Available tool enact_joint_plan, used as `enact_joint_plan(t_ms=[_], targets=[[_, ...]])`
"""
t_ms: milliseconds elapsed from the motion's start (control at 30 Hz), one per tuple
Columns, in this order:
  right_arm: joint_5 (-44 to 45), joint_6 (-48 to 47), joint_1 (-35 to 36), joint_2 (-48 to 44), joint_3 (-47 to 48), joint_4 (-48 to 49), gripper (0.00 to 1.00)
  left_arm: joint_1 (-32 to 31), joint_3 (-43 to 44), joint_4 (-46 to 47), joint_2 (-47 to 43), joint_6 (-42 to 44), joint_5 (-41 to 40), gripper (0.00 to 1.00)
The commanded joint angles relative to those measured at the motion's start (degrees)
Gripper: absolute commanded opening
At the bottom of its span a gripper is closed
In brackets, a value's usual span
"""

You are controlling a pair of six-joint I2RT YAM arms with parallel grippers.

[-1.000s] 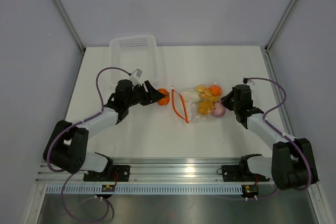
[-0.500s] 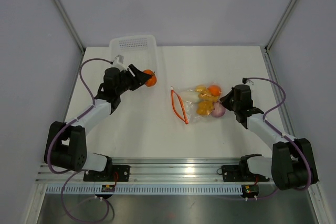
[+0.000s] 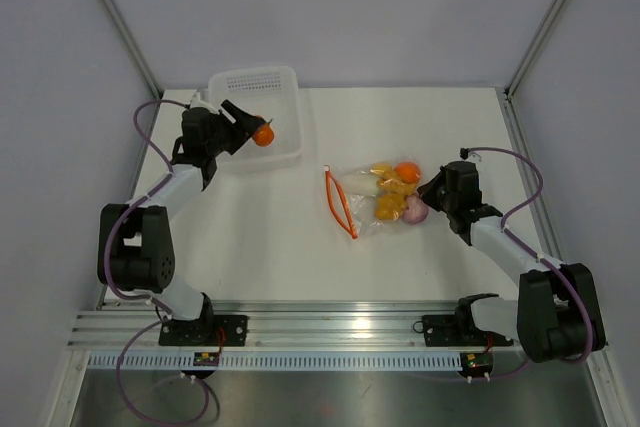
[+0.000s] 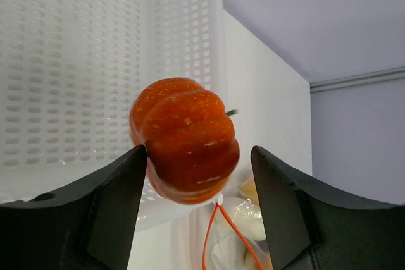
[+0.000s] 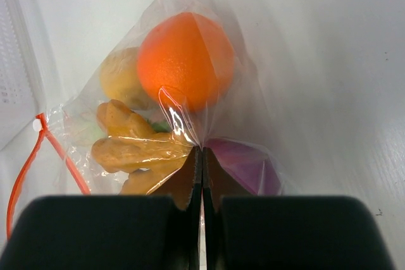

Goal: Open the zip-top bag and remove the fake food
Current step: Place the fake fruit in the bin.

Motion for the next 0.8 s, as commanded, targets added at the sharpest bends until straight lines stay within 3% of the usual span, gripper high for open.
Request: enact_joint_plan(t_ms=[0,33,67,100,433,633,767], targets=[[-1.49,-0.89,-0.42,-0.06,0.16,1.76,0.00,0.32,-0.06,1.34,-1.53,-0.38,-1.64,0.76],[-1.50,-0.54,-0.42,0.46,0.42,1.33,0.00,0.32,-0.67,1.42,-2.23,-0.37,-1.99,0.83],[-1.06,-0.02,-0.42,0.64,0.60,0.97,0.00,0.32,-2.16,2.12,-4.41,-0.46,-1.99,0.96],[-1.14,-0.01,-0.33,1.17,0.77,0.62,0.00,0.32,-3.13,2.47,-5.65,-0.55,-2.25,0.99],[-1.58,1.22,-0.42,-0.32,-0.45,1.85,0.00,1.63,-11.57,2.47,-19.28,-5.99,-4.98,0.99],[-4.39,0.96,-0.42,-0.76,-0.89,3.08,0.00,2.52,-22.20,15.99,-25.42,-8.02,-4.89,0.99],[-5.98,0.52,-0.42,-0.41,-1.16,4.05,0.00,2.52,-24.06,16.02,-28.34,-7.15,-5.25,0.99]])
